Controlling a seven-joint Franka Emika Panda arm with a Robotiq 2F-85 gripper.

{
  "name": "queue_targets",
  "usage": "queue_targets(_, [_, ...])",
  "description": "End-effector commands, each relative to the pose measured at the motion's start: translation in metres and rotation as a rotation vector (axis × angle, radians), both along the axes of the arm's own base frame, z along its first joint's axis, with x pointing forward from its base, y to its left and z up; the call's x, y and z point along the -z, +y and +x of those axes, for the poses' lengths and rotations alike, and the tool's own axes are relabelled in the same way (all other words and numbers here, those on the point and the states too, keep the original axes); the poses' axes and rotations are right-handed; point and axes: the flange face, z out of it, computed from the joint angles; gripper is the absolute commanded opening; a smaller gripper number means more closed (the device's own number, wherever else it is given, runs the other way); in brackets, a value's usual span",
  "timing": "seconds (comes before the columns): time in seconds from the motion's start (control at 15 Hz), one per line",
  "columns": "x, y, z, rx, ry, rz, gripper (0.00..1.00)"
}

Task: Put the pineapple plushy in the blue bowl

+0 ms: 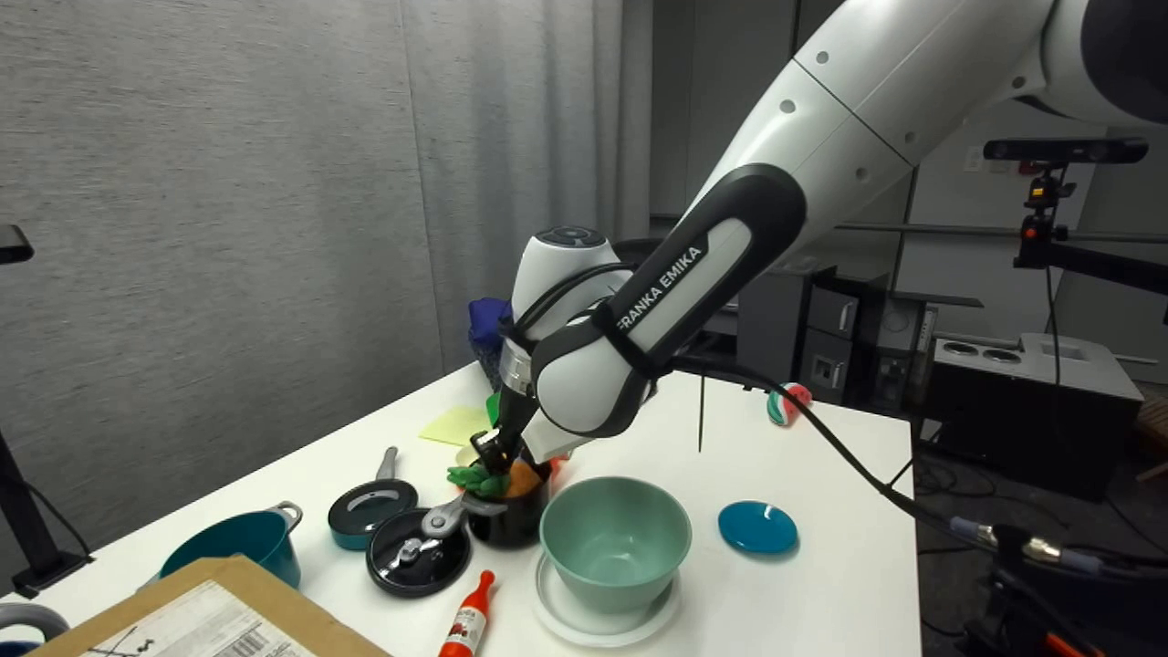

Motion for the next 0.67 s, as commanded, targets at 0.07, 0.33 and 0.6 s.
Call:
queue_targets(0.07, [-0.029,0.005,0.004,-0.055,0.004,0.005,0.02])
queue_targets(0.33, [-0.093,0.016,0.004,-0.16,-0.03,-0.035,0.03])
queue_targets(0.6, [-0.156,0.032,-0.012,-0.298,0.023,-0.075,0.04])
